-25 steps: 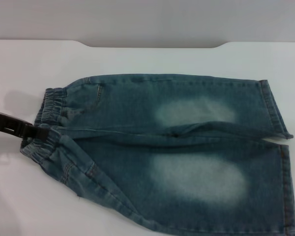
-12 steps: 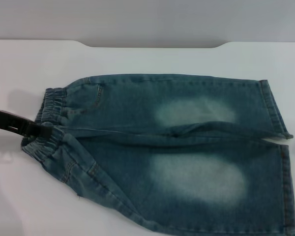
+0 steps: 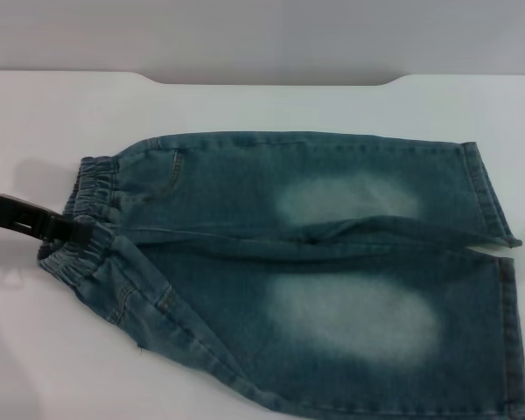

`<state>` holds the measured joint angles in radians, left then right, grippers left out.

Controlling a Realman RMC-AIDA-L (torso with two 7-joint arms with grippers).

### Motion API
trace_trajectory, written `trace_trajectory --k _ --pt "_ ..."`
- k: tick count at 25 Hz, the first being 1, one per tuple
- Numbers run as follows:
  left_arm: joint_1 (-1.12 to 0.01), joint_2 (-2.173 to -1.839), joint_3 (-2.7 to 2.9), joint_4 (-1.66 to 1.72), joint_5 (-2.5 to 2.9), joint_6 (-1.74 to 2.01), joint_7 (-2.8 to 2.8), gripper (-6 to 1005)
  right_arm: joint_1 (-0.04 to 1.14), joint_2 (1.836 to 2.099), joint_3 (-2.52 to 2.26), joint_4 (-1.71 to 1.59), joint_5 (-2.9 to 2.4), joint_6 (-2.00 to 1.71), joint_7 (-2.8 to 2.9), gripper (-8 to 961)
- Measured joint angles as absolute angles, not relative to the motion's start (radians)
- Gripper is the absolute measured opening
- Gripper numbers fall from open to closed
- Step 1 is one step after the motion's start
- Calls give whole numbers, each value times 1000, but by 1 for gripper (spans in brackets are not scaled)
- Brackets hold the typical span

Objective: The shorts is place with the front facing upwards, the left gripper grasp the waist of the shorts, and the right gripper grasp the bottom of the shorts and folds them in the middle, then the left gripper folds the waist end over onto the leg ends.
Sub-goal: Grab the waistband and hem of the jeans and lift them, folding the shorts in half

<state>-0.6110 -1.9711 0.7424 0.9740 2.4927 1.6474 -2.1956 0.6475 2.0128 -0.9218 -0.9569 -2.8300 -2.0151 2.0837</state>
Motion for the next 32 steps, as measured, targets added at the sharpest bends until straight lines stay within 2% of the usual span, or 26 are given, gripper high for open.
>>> trace_trajectory --k 19,32 --pt "-620 -1964 748 974 2493 1648 -2196 71 669 2059 -928 -949 -2869 -1949 2095 435" --pt "-620 -1959 756 974 2493 1648 -2192 74 672 2064 -937 -918 -2870 -1914 2119 432"
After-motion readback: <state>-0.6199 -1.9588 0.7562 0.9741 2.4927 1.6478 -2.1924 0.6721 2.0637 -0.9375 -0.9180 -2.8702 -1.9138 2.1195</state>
